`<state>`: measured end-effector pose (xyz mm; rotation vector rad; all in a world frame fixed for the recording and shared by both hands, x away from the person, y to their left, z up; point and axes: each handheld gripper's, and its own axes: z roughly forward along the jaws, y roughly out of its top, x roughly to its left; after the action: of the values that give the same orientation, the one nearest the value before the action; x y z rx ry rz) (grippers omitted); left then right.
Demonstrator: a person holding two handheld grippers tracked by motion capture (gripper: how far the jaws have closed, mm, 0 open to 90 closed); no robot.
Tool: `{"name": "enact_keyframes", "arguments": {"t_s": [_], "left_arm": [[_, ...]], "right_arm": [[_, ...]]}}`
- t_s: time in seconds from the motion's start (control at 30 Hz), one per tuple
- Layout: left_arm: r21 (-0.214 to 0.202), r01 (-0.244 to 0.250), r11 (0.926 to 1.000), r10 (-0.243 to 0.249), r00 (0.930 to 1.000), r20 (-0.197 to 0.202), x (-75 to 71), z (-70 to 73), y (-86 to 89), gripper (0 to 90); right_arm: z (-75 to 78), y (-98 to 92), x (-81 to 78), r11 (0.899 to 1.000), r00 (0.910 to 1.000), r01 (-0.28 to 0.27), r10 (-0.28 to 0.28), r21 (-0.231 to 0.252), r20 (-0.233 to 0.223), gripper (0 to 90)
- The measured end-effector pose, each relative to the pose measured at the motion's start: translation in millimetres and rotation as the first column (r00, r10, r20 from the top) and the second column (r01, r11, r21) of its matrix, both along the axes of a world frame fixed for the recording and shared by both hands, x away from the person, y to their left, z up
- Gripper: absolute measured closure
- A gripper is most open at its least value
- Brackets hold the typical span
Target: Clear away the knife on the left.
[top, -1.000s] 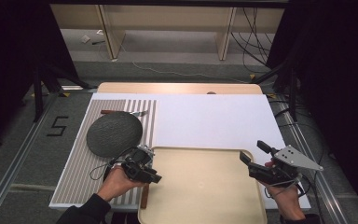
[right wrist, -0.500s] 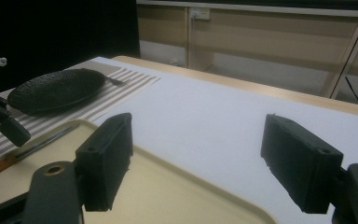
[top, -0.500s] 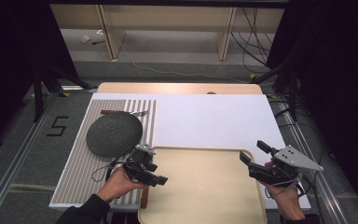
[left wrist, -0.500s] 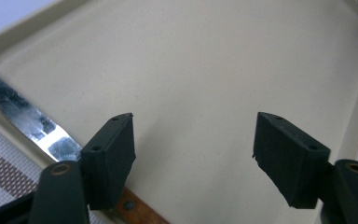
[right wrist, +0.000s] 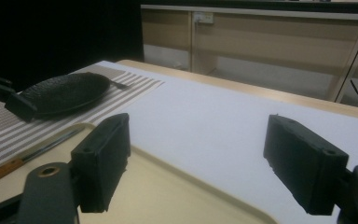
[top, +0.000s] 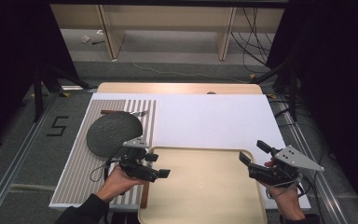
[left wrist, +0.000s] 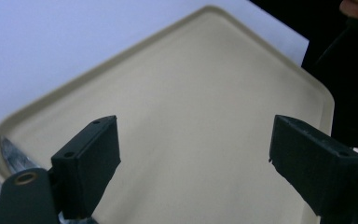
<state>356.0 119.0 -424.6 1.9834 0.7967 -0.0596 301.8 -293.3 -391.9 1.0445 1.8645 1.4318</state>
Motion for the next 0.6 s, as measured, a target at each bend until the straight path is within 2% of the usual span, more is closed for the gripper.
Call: {"name": "enact_keyframes", "arguments": {"t_s": [0.17, 0.33, 0.6], "left_arm": [[-0.089, -0.009, 0.9960, 0.016, 0.9967, 0.080, -3.2, 7.5, 7.1, 15.8], [-0.153, -0.015, 0.9881, 0.040, 0.9858, 0.163, -6.9, 12.9, 12.7, 15.7], [-0.189, -0.025, 0.9817, 0.070, 0.9696, 0.235, -10.6, 16.5, 20.7, 15.8]], "right_arm": [[0.1, 0.4, 0.3, 1.000, 1.0000, -0.004, 0.004, 0.001, -0.003, 20.5], [0.7, 0.6, 0.0, 1.000, 1.0000, -0.008, 0.008, 0.011, 0.000, 18.9], [0.9, 1.7, -0.1, 1.000, 0.9997, -0.023, 0.024, 0.015, -0.006, 17.1]]}}
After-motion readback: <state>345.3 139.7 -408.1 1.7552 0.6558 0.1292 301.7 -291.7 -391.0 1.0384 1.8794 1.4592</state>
